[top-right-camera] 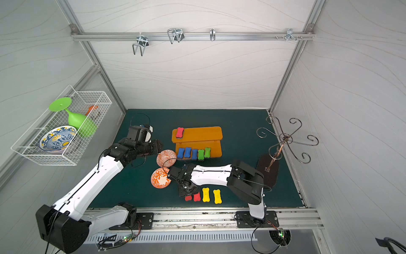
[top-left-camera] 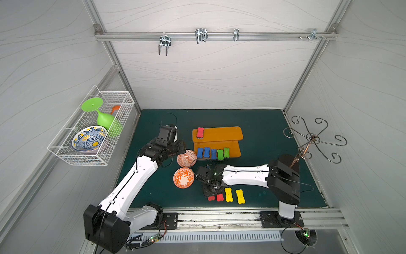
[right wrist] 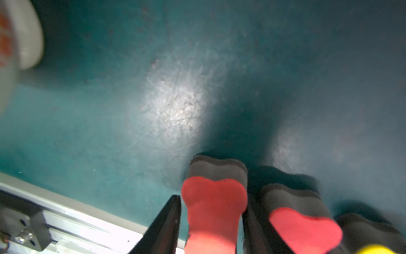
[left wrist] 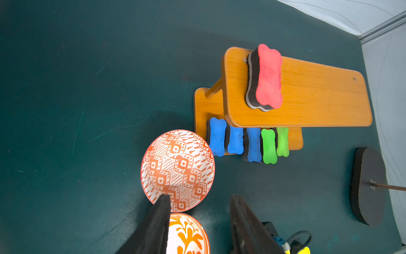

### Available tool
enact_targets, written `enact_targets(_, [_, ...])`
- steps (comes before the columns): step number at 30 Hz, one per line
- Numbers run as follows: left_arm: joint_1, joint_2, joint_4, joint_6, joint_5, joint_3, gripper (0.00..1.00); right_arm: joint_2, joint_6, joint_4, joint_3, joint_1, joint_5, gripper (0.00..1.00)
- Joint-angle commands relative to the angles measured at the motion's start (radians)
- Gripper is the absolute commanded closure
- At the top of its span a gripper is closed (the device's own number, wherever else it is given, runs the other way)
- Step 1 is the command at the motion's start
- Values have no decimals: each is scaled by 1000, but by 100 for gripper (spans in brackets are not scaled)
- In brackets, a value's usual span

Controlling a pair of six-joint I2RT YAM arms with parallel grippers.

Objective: Remove the whiteboard erasers from the shelf
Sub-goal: Place the whiteboard eraser at the center of the board, then pick up the whiteboard eraser from the shelf.

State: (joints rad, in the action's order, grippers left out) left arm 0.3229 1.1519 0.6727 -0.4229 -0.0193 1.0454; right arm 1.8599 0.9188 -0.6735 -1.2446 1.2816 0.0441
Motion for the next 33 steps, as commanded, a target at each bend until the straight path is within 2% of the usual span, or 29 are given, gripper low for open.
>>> enact_targets(1, [2,0,-9,25,32,32,52,-119,-32,-73,-36,-1,86,45])
enact_targets(5, [36,61,29,34,32,106,52,-242,-120,-79,-37,-22,145,38])
enact_targets(11, [70,205,120,38,50,277,53,-441,-356,-15,62,-100,227,32])
enact_targets(18, [103,406,232,86,45,504,49,-594,-487,112,210,-263,92,30])
enact_targets(26, [137,573,270,138,31,709,36,-625,-545,160,267,-419,-59,30])
enact_targets(33, [161,729,332,183,68,874,35,-640,-559,193,302,-515,-152,30])
